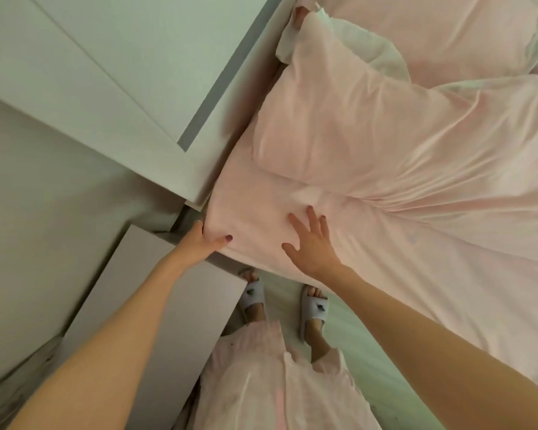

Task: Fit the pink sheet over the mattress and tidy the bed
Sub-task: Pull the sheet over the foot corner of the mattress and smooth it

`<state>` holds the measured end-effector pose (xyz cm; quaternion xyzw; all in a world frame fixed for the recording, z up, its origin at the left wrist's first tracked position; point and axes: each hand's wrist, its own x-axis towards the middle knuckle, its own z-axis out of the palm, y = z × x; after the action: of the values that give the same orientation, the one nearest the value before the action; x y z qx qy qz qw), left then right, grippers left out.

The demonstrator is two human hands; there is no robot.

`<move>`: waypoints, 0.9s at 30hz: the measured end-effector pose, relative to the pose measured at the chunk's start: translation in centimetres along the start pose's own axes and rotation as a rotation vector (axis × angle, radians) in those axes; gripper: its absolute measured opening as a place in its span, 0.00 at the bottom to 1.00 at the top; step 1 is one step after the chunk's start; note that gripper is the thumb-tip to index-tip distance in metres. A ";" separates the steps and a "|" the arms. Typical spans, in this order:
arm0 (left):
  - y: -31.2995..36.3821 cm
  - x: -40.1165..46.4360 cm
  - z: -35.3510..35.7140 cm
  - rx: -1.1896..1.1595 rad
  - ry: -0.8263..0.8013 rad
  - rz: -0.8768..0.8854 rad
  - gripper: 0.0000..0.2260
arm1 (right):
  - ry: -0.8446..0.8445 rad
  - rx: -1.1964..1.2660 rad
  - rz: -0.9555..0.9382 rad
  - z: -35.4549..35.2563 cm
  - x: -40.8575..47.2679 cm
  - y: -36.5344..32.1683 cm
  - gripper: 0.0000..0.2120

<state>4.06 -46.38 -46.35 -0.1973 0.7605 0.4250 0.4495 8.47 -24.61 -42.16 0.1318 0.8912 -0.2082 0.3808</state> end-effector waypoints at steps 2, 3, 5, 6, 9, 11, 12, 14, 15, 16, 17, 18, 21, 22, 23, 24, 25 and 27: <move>-0.4 0.0 0.3 -0.003 0.002 0.012 0.25 | -0.017 -0.025 0.049 0.5 0.0 -0.8 0.31; -0.5 0.1 0.4 -0.011 0.010 0.035 0.22 | -0.009 -0.040 0.066 0.6 0.0 -1.1 0.31; -0.6 -0.1 -0.1 -0.018 0.038 0.075 0.18 | 0.008 -0.070 0.076 0.8 -0.2 -1.4 0.31; -0.7 -0.2 -0.6 0.005 0.051 0.095 0.16 | 0.012 -0.082 0.077 1.0 -0.4 -1.5 0.30; -1.2 -0.4 -2.5 0.076 0.057 0.146 0.15 | -0.011 -0.124 0.013 1.5 -0.8 -2.6 0.29; -1.6 -0.2 -2.8 0.093 0.040 0.156 0.16 | -0.071 -0.145 -0.105 2.1 -1.1 -3.3 0.28; -1.7 -0.1 -2.9 0.112 0.042 0.152 0.16 | -0.125 -0.153 -0.175 2.5 -1.2 -3.8 0.27; -1.4 0.6 -2.2 0.149 0.049 0.138 0.16 | -0.220 -0.107 -0.273 2.8 -1.1 -4.1 0.25; -1.3 1.0 -2.0 0.157 0.063 0.122 0.16 | -0.247 -0.051 -0.283 2.8 -1.0 -4.2 0.24; -1.2 1.3 -1.8 0.158 0.074 0.097 0.17 | -0.245 0.007 -0.274 2.8 -1.1 -4.1 0.22; -1.1 1.5 -1.4 0.152 0.086 0.075 0.16 | -0.199 0.047 -0.265 2.6 -1.3 -3.7 0.21; -1.0 1.9 -1.0 0.163 0.102 0.056 0.16 | -0.096 0.064 -0.256 2.4 -1.3 -3.0 0.19; -1.7 2.1 -0.1 0.236 0.229 -0.040 0.07 | 0.299 -0.003 -0.202 1.6 -1.2 0.4 0.19; -2.2 1.9 0.1 0.263 0.292 -0.084 0.06 | 0.366 -0.044 -0.168 1.5 -1.3 1.9 0.21; -2.5 1.5 0.2 0.285 0.366 -0.133 0.07 | 0.356 -0.095 -0.125 1.6 -1.5 3.3 0.24; -2.6 1.1 0.4 0.307 0.445 -0.164 0.08 | 0.293 -0.147 -0.085 1.8 -1.8 4.6 0.28; -2.5 0.5 0.7 0.325 0.532 -0.161 0.09 | 0.220 -0.194 -0.054 2.2 -2.1 5.6 0.31; -1.3 -0.8 2.1 0.358 0.678 -0.048 0.10 | 0.119 -0.216 -0.023 3.5 -3.3 6.8 0.33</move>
<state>6.45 -45.47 -46.72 -0.2628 0.9233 0.1856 0.2096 15.58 -20.54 -43.80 0.0916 0.9309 -0.1071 0.3369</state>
